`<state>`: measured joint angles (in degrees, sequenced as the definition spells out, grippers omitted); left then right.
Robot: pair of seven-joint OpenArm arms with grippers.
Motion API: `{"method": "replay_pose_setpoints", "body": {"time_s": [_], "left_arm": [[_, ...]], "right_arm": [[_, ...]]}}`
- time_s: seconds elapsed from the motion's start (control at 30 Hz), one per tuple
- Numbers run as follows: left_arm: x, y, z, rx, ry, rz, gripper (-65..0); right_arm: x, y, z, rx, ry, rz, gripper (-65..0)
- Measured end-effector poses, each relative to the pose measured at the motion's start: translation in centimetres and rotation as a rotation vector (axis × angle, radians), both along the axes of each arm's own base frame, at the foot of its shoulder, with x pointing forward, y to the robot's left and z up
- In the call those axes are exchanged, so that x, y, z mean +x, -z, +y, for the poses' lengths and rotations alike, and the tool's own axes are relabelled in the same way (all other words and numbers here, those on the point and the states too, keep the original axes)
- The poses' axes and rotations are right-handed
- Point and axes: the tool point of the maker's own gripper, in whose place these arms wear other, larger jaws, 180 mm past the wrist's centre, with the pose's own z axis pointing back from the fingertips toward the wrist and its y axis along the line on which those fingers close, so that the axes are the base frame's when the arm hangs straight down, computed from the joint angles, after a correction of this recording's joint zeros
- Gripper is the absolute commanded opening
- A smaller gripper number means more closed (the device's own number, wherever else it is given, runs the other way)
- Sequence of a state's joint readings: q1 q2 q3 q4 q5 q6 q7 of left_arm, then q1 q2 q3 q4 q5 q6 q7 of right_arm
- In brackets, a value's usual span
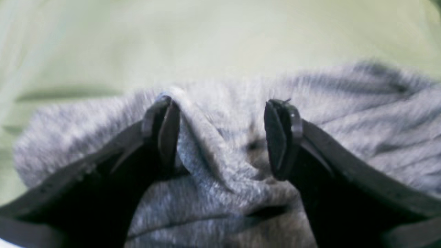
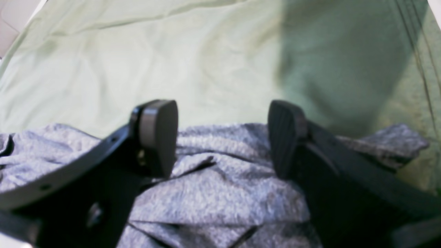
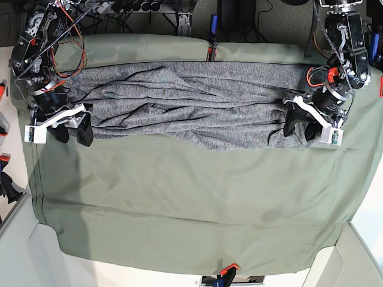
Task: Fold the T-shirt properly
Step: 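Lay the sleeve on the shirt with the left gripper and release, then move the left gripper to the strip's end and grasp the fabric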
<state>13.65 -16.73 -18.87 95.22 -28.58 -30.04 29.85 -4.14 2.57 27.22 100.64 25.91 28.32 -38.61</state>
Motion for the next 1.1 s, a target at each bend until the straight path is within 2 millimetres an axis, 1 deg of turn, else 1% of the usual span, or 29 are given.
{"method": "replay_pose_setpoints", "body": {"time_s": [0.07, 0.1, 0.13, 0.27, 0.33, 0.4, 0.57, 0.67, 0.77, 0.87, 0.97, 1.1], "left_arm": [[-0.8, 1.4, 0.1, 0.023, 0.009, 0.074, -24.4], [-1.1, 1.7, 0.1, 0.027, 0.011, 0.094, -24.4], [-1.4, 2.0, 0.3, 0.031, 0.001, 0.109, -24.4], [-2.9, 2.7, 2.4, 0.044, -0.071, 0.140, -24.4], [-3.8, 2.7, 2.3, 0.015, -0.067, 0.144, -24.5], [-4.3, 2.3, 2.5, 0.020, -0.071, 0.137, -24.5], [-3.2, -1.7, 4.1, 0.049, -0.111, 0.014, -24.5], [-2.9, -3.0, 5.8, 0.079, -0.141, -0.025, -24.5], [-2.9, -3.5, 8.2, 0.116, -0.207, -0.031, -24.5], [-3.5, -3.0, 10.9, 0.132, -0.269, -0.006, -24.4], [-4.6, -2.1, 13.2, 0.091, -0.319, 0.021, -24.4], [-6.2, -0.9, 14.4, -0.034, -0.356, 0.061, -24.4]], "right_arm": [[0.0, 0.0, 0.0, 0.001, 0.000, 0.000, -24.5], [0.0, 0.0, 0.0, 0.000, 0.000, 0.000, -24.5], [0.0, 0.0, 0.0, 0.001, 0.000, 0.000, -24.5], [0.0, 0.0, 0.0, 0.000, 0.000, 0.000, -24.5], [0.0, 0.0, 0.0, 0.000, 0.000, 0.000, -24.5], [0.0, 0.0, 0.0, 0.002, 0.000, -0.001, -24.5], [0.0, 0.0, -0.1, -0.004, 0.000, 0.001, -24.5], [0.0, -0.1, 0.0, 0.000, -0.001, -0.002, -24.5], [0.0, 0.0, -0.1, -0.001, -0.001, -0.001, -24.5], [0.0, 0.0, 0.0, -0.001, -0.001, -0.001, -24.5], [0.0, 0.0, 0.0, -0.001, -0.001, -0.001, -24.5], [0.0, 0.0, 0.0, -0.001, -0.001, -0.001, -24.5]]}}
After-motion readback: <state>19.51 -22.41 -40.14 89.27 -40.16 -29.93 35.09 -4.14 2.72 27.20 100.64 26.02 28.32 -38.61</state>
